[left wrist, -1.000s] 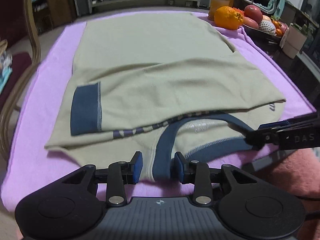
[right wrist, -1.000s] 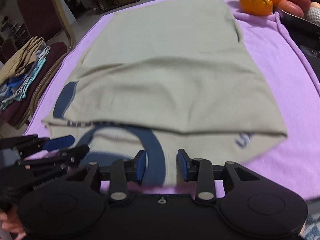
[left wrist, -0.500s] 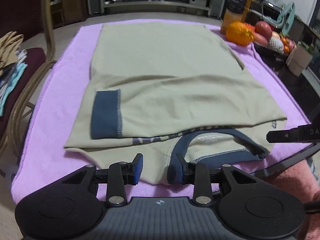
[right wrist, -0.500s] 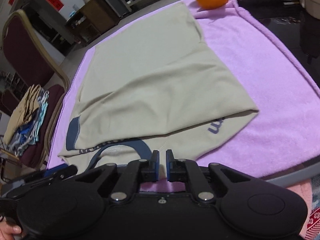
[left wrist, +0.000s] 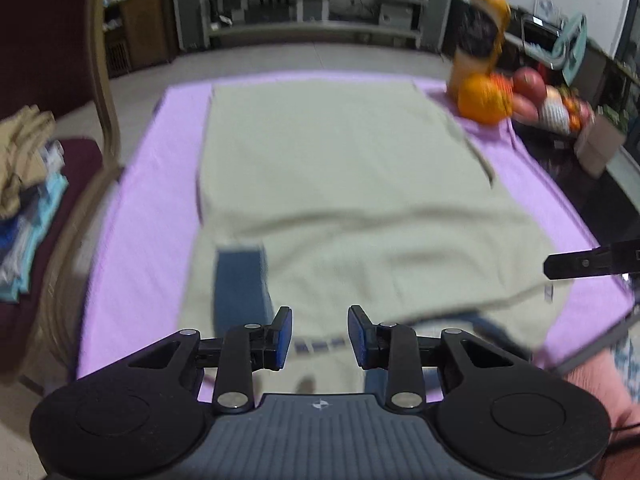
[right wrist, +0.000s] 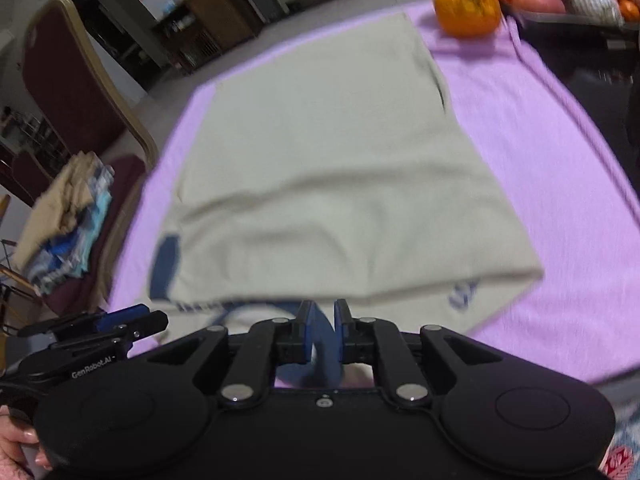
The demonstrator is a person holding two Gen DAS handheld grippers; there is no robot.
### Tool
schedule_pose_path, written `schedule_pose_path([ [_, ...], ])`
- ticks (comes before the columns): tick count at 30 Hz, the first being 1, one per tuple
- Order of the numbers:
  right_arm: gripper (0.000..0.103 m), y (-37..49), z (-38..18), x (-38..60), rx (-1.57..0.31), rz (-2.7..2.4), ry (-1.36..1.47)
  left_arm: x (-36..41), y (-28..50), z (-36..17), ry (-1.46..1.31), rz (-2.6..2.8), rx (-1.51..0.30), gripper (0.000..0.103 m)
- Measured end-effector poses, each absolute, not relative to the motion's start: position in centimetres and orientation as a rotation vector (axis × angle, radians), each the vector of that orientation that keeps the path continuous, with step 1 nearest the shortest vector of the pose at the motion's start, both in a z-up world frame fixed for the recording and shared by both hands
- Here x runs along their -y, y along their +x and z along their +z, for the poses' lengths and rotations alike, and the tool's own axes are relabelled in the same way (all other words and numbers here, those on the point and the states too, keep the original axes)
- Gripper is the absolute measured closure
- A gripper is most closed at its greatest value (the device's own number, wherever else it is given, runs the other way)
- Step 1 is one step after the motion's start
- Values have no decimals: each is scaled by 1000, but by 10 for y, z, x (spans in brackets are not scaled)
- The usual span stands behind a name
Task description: Fold clothes
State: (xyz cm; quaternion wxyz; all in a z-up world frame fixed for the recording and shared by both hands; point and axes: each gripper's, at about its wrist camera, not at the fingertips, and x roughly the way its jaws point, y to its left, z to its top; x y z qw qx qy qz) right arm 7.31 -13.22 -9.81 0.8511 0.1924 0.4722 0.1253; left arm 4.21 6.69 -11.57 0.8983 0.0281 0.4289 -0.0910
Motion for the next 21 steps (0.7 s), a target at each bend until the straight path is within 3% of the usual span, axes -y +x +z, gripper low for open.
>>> schedule_pose_path([
  [6,83,117,-42,138,-828,291,410,-93,113,-90,20,-125,-818,66],
  [11,70,185,-38,146,-778,259,377,-115,173,-70,-12,-72,-761,60],
  [14,69,235,-44,156,-765,206,371,-127,230,-83,-24,-31,-786,55],
  [21,71,356,-76,169,-778,88,322,-144,347,-121,-52,72,-845,55],
])
